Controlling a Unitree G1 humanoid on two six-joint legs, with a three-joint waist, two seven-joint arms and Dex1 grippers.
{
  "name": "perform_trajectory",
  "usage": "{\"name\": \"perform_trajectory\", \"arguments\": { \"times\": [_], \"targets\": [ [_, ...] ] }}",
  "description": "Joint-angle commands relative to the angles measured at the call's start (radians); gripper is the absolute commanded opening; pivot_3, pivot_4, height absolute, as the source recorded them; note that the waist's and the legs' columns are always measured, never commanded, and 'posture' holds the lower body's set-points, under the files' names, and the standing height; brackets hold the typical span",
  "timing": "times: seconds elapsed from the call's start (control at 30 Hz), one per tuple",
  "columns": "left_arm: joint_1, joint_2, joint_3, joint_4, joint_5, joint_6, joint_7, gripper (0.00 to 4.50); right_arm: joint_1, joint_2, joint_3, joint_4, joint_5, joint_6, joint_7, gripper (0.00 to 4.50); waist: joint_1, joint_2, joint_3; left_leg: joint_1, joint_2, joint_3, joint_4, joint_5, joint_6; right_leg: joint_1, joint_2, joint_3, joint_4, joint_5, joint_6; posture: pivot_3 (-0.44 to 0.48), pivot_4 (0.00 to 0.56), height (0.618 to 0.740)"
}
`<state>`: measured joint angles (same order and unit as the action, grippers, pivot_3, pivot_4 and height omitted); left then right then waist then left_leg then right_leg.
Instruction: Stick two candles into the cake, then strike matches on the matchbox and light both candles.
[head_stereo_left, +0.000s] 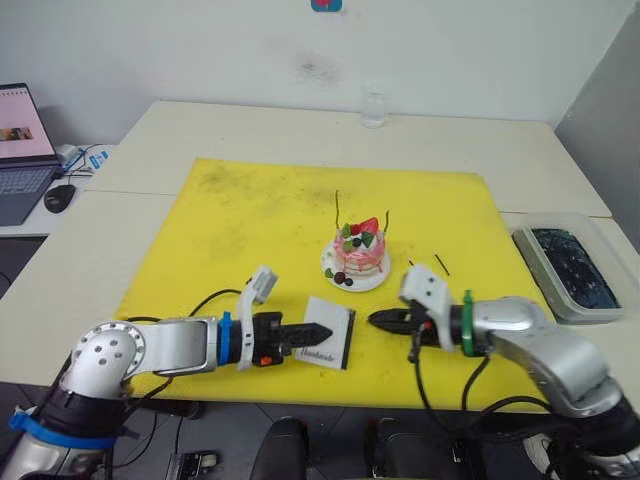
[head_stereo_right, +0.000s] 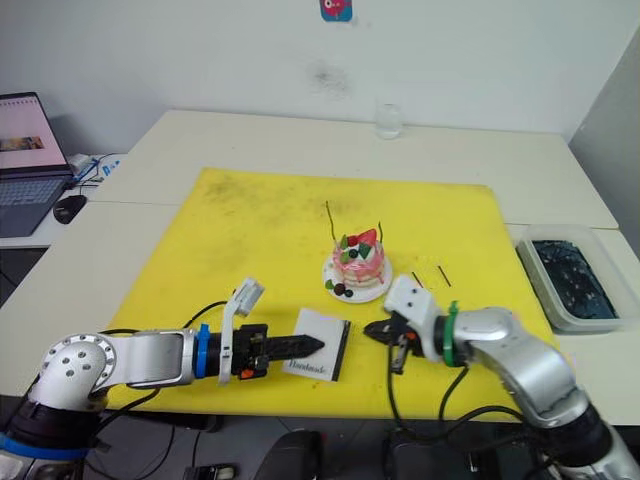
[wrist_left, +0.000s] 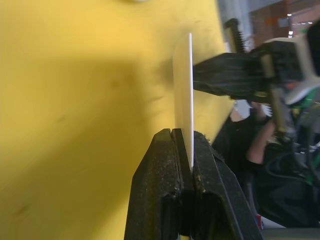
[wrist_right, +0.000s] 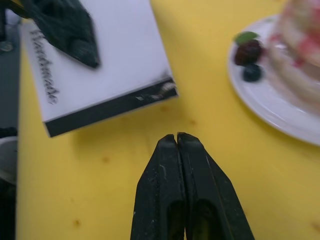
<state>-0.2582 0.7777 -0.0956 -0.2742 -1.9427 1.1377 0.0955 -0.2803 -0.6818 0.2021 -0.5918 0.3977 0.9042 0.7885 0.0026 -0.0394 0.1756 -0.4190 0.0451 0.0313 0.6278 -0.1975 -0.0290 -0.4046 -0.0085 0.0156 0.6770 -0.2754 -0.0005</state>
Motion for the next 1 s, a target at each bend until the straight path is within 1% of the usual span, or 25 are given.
{"name": "perform_trajectory", "arguments": {
  "times": [0.03,0.1,0.17,0.27,0.43,0.47,0.53,0.6,0.63,1.0],
  "targets": [
    [-0.005,-0.070,-0.059,-0.007,0.020,-0.052,0.054,0.02,0.031,-0.054,-0.060,-0.047,0.030,-0.001,0.021,0.00,-0.001,0.000,0.000,0.000,0.000,0.000,0.000,0.000,0.000,0.000,0.000,0.000,0.000,0.001,0.002,0.000,0.150,0.740],
    [0.006,-0.123,-0.081,0.015,0.067,-0.073,0.074,0.02,0.050,-0.081,-0.056,-0.045,0.025,-0.012,0.023,0.00,-0.002,0.000,0.000,0.000,0.000,0.000,0.000,0.000,0.000,0.000,0.000,0.000,0.000,0.001,0.002,0.000,0.150,0.740],
    [0.018,-0.150,-0.090,0.033,0.116,-0.073,0.077,0.02,0.057,-0.087,-0.043,-0.040,0.021,-0.020,0.017,0.00,-0.005,0.000,0.000,0.000,0.001,-0.001,-0.001,0.000,0.000,0.000,0.002,0.000,0.000,0.001,0.002,0.000,0.150,0.740],
    [0.033,-0.170,-0.095,0.056,0.180,-0.059,0.064,0.02,0.062,-0.075,-0.012,-0.026,0.010,-0.029,0.005,0.00,-0.007,0.000,0.000,0.000,0.001,-0.002,-0.001,0.000,0.000,-0.001,0.005,0.000,0.001,0.001,0.002,0.000,0.150,0.740],
    [0.048,-0.174,-0.091,0.063,0.214,-0.032,0.055,0.02,0.049,-0.050,0.050,0.009,-0.017,-0.053,-0.005,0.00,-0.007,0.000,0.000,0.001,0.001,-0.002,-0.001,0.000,0.000,0.000,0.005,0.000,0.001,0.001,0.002,0.000,0.150,0.740],
    [0.049,-0.175,-0.088,0.062,0.218,-0.032,0.051,0.61,0.043,-0.049,0.066,0.022,-0.028,-0.062,-0.002,0.00,-0.007,0.000,0.000,0.001,0.001,-0.002,-0.001,0.000,0.000,0.000,0.005,0.000,0.001,0.001,0.002,0.000,0.150,0.740],
    [0.049,-0.177,-0.082,0.062,0.223,-0.032,0.048,1.09,0.033,-0.049,0.092,0.051,-0.050,-0.082,0.005,0.00,-0.007,0.000,0.000,0.001,0.001,-0.001,0.000,0.000,0.000,0.000,0.005,0.001,0.001,0.001,0.002,0.000,0.150,0.740],
    [0.050,-0.177,-0.077,0.063,0.222,-0.030,0.042,1.82,0.021,-0.053,0.113,0.073,-0.069,-0.100,0.014,0.00,-0.007,0.000,0.000,0.001,0.001,-0.001,0.000,0.000,0.000,0.000,0.004,0.001,0.001,0.001,0.002,0.000,0.150,0.740],
    [0.050,-0.176,-0.075,0.064,0.220,-0.028,0.042,2.08,0.017,-0.054,0.119,0.080,-0.073,-0.107,0.017,0.00,-0.007,0.000,0.000,0.001,0.001,-0.001,0.000,0.000,0.000,0.000,0.004,0.001,0.001,0.001,0.002,0.000,0.150,0.740],
    [0.057,-0.184,-0.064,0.070,0.225,-0.012,0.042,2.08,-0.014,-0.011,0.153,0.084,-0.071,-0.114,0.031,0.00,-0.010,0.000,0.000,0.002,0.002,-0.002,-0.001,0.000,0.000,0.000,0.005,0.000,0.002,0.001,0.002,0.000,0.150,0.740]
  ]
}}
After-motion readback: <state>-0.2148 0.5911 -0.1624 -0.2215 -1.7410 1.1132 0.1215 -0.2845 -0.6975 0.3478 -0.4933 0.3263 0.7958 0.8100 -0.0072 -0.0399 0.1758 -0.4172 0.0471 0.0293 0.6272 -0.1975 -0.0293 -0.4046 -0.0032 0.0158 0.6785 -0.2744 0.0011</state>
